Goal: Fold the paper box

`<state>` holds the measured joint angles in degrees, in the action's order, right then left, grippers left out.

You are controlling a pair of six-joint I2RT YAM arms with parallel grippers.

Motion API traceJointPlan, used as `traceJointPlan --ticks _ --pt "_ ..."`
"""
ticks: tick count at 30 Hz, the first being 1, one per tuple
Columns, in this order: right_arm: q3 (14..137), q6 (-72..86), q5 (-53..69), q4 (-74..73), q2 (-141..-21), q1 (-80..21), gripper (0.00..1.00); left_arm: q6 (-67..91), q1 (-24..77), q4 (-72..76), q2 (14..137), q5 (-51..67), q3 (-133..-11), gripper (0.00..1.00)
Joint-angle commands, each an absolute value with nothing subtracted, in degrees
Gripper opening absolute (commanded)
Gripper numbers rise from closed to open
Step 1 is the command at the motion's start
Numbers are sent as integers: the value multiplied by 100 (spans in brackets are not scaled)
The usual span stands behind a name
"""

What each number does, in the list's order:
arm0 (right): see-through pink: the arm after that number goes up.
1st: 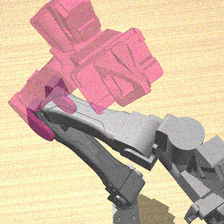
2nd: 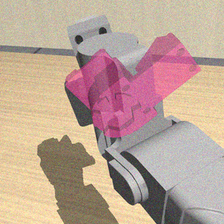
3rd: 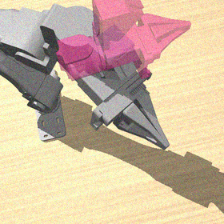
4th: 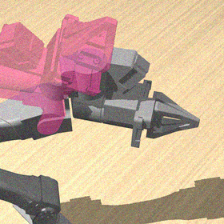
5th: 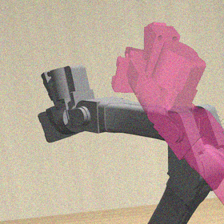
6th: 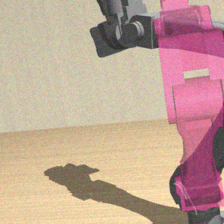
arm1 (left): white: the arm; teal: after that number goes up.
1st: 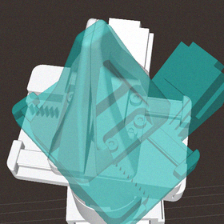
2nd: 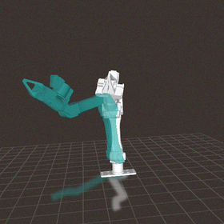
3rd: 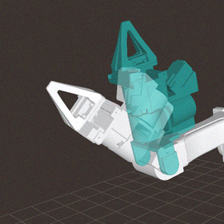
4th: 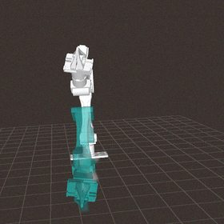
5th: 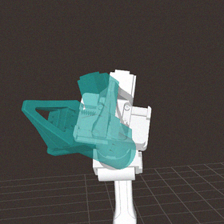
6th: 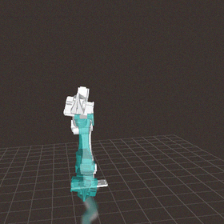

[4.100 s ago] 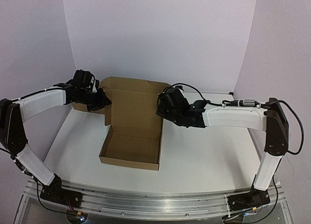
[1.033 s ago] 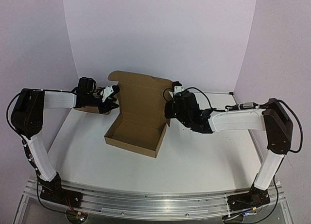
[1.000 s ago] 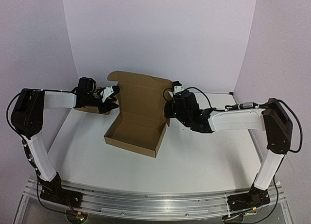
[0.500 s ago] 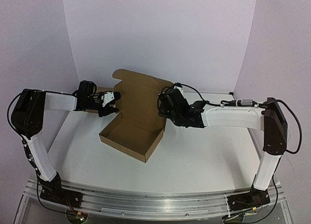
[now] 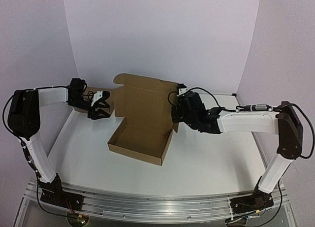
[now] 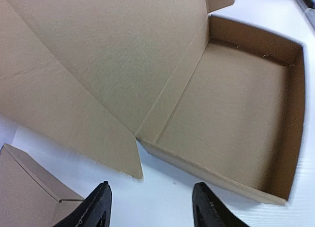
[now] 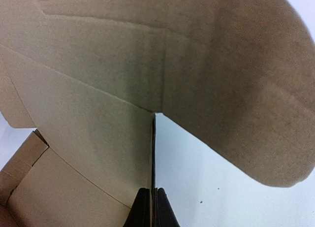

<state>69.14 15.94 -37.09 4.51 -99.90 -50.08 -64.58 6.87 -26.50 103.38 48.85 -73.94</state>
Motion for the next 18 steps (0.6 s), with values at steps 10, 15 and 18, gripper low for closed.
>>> traceJointPlan --ticks 10,15,18 --pt "5814 -710 -166 548 -9028 -4091 0 -6211 -75 -2939 10140 5438 -7870 62" --pt "5760 -744 74 554 -9002 -4083 0 -5192 219 -2056 10171 5433 -7747 67" --pt "5700 -811 177 555 -8996 -4041 0 -4921 152 -1834 10372 5487 -7974 61"
